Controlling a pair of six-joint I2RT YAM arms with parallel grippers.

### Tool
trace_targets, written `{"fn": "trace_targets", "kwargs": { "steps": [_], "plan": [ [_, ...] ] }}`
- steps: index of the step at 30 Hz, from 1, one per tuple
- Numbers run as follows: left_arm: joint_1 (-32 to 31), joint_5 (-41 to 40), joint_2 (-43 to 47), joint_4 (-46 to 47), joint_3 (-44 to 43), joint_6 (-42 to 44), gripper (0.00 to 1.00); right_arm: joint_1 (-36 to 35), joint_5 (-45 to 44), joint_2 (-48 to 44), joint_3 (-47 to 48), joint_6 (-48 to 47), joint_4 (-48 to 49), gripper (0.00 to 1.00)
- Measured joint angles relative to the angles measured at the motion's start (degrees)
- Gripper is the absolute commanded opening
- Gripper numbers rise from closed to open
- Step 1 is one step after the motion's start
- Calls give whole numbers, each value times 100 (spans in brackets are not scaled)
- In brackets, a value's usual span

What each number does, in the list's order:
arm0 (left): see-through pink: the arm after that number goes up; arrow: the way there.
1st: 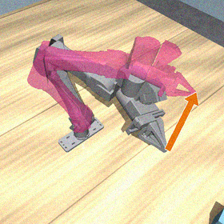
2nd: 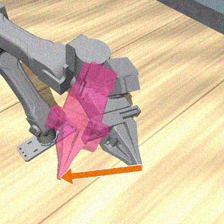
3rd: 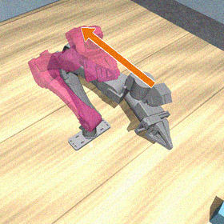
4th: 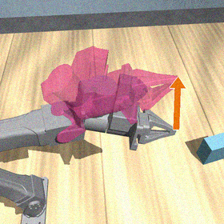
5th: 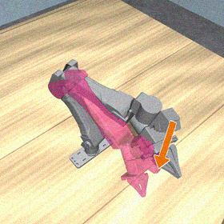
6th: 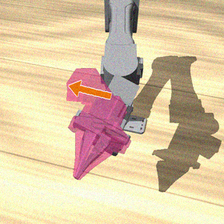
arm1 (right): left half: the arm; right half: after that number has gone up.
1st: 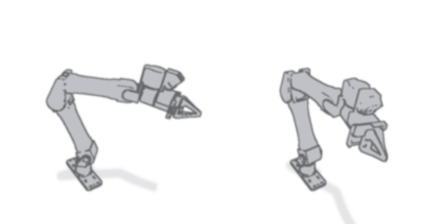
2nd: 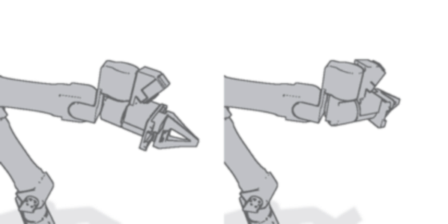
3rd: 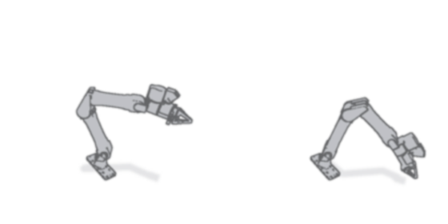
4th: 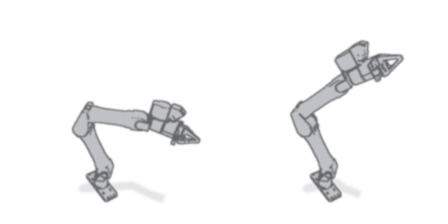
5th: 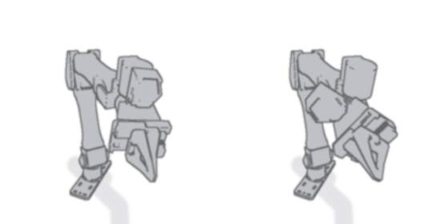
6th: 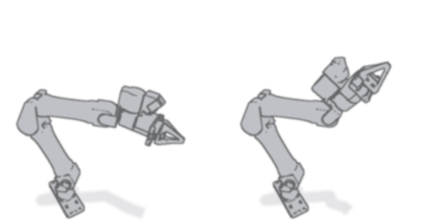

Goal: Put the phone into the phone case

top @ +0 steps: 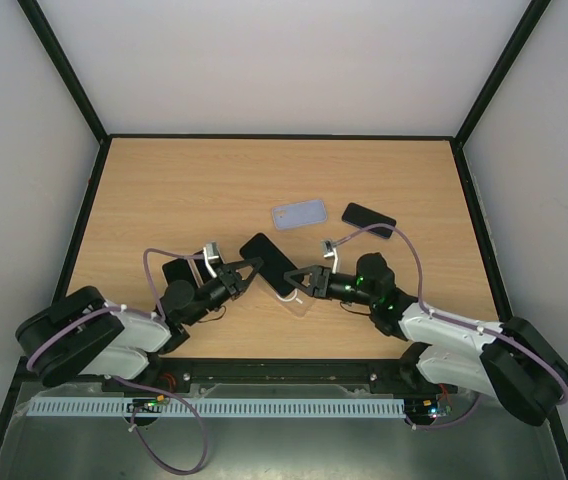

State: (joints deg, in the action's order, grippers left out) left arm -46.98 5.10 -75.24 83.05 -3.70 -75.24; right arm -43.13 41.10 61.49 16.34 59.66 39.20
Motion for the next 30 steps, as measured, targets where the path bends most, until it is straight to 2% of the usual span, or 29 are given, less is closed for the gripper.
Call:
{"fn": "trace_targets", "kwargs": {
  "steps": [4,9,13,15,19,22,25,30],
  "plan": [
    [-22,0,-343,146,-52,-184,5,4,-153,68,-96,127,50,20],
    [-31,-37,-479,240,-63,-330,12,17,-240,70,-162,289,125,2],
    [-37,-66,-479,308,-52,-369,23,20,-205,-70,-151,363,221,2],
    [-37,-68,-492,278,-17,-363,30,-2,-192,-74,-101,238,103,2],
    [-37,-114,-522,243,149,-289,39,-2,-131,-98,22,-26,-273,2],
    [-37,-164,-485,227,275,-214,52,59,-96,-212,70,-175,-564,2],
    [-37,-236,-256,203,330,-120,61,221,-44,-343,184,-328,-892,2],
    [-37,-337,691,-275,315,160,70,538,0,-601,345,-581,-1611,2]
  ]
}}
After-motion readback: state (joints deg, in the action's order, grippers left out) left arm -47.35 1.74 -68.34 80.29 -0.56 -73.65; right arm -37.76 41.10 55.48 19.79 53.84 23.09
